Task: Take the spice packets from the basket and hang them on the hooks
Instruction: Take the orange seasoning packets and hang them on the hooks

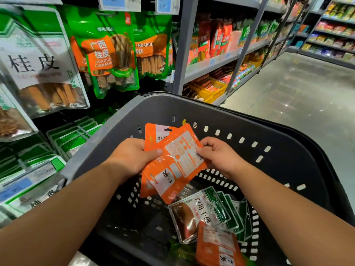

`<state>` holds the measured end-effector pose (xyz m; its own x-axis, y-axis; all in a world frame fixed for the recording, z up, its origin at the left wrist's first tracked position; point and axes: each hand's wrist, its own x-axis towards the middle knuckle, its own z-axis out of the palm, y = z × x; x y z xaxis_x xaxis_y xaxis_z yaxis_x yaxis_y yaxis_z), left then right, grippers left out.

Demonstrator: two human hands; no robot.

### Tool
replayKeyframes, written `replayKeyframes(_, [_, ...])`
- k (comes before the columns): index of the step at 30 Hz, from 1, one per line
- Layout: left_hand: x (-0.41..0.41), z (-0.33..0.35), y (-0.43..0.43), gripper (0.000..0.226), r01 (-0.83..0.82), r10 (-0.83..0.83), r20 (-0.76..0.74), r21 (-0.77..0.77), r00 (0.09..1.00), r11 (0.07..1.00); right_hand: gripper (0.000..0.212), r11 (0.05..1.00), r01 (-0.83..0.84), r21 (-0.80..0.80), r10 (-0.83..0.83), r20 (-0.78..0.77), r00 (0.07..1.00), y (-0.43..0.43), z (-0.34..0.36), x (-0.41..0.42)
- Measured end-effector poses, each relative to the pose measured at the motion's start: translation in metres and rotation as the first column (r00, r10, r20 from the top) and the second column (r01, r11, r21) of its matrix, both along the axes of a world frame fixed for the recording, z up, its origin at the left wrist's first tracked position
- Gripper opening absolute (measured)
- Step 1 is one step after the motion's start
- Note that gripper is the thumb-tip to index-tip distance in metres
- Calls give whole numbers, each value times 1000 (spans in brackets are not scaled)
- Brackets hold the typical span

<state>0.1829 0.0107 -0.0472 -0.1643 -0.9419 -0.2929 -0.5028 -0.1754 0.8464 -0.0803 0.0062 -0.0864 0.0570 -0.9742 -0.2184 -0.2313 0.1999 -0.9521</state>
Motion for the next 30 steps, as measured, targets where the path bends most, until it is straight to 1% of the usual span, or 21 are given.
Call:
replayKeyframes(3, [3, -4, -6, 23, -13, 18, 106, -45, 994, 999, 5, 999, 14, 50, -16, 40, 999, -3, -17, -2])
replayKeyframes(5, [4, -6, -10, 24, 8, 6, 199, -73, 980, 997, 10, 994, 13, 110, -15, 25, 1000, -3, -33, -8])
replayKeyframes(7, [4, -8, -11, 25, 22, 7, 280, -100, 960, 995, 16, 978, 34, 204, -33, -7, 999, 0, -51, -17])
replayKeyframes(10, [6, -7, -11, 24, 32, 10, 354, -113, 935, 993, 24, 934, 96, 345, -62, -108, 992, 7, -82, -36])
replayKeyframes(12, [6, -5, -11, 26, 38, 5, 365, -111, 931, 993, 29, 897, 140, 420, -68, -183, 981, 14, -100, -47])
replayKeyframes(15, [5, -6, -12, 28, 53, -8, 376, -109, 927, 993, 30, 843, 182, 506, -48, -267, 963, 21, -123, -57])
replayKeyframes(17, [4, -5, -11, 29, 62, -14, 388, -110, 921, 992, 31, 829, 214, 517, -47, -316, 947, 22, -132, -60])
replayKeyframes(20, [2, -4, -11, 28, 76, -23, 411, -114, 912, 991, 46, 810, 303, 502, -95, -398, 912, 23, -149, -67])
replayKeyframes(22, [1, -2, -10, 29, 83, -28, 427, -111, 904, 990, 50, 793, 344, 503, -129, -414, 901, 25, -157, -70])
replayKeyframes(24, [0, -2, -10, 30, 84, -27, 438, -112, 899, 990, 47, 772, 369, 517, -146, -421, 895, 25, -162, -72])
replayKeyframes(27, [0, -2, -9, 29, 82, -25, 440, -111, 898, 990, 40, 751, 366, 549, -127, -424, 897, 26, -162, -71])
replayKeyframes(30, [-1, -2, -9, 30, 76, -22, 444, -104, 896, 992, 33, 764, 341, 548, -78, -446, 892, 25, -158, -68])
